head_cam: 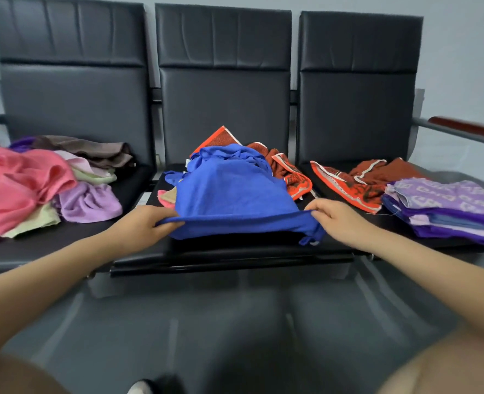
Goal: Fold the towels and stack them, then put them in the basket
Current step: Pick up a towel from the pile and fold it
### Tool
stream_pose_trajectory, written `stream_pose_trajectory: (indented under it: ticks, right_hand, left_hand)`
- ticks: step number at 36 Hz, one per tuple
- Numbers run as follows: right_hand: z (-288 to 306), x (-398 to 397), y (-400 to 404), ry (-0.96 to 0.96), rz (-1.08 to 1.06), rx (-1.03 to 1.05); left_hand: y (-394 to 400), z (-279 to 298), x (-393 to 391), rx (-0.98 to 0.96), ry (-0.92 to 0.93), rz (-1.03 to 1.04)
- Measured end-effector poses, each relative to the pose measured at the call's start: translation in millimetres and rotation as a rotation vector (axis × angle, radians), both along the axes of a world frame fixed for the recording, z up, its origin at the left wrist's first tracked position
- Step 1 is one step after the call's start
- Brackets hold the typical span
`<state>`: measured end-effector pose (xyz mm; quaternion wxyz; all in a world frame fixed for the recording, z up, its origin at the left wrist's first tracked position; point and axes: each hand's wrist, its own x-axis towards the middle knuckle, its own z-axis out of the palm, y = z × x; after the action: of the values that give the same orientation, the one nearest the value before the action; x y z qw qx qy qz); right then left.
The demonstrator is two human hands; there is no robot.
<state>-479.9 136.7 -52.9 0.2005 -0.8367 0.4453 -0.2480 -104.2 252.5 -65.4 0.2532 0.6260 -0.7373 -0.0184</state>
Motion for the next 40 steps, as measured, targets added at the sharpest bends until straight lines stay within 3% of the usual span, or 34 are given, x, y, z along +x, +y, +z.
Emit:
stream_pose_trajectory:
  ticks: [7, 14, 20, 22, 24, 30, 36, 40]
  right_hand:
    - [-27, -10, 15, 0.187, 0.102, 0.091]
    - [-28, -17, 17, 0.494, 0.226, -0.005]
    - [-18, -26, -2, 0.608, 0.135, -0.058]
    - [-13, -30, -6, 0.479, 0.062, -0.067]
    - [-6, -33, -9, 0.22, -0.018, -0.013]
    - [5, -26, -24, -0.661, -0.039, 0.441]
    - [2, -4, -55, -0.823, -0.175, 0.52]
    - [-7, 9, -83, -0.795, -0.329, 0.441]
  left_hand:
    - [18, -18, 5, 0.202, -0.058, -0.02]
    - [26, -26, 11, 0.226, -0.072, 0.031]
    - [24, -29, 15, 0.214, -0.052, 0.062]
    - [24, -27, 18, 0.181, 0.008, 0.068]
    - [24, -24, 20, 0.12, 0.093, 0.071]
    - [12, -19, 15, -0.022, 0.234, 0.166]
    - [-21, -8, 0, -0.099, 0.501, 0.264]
    - [-53, -6, -4, -0.097, 0.818, 0.309]
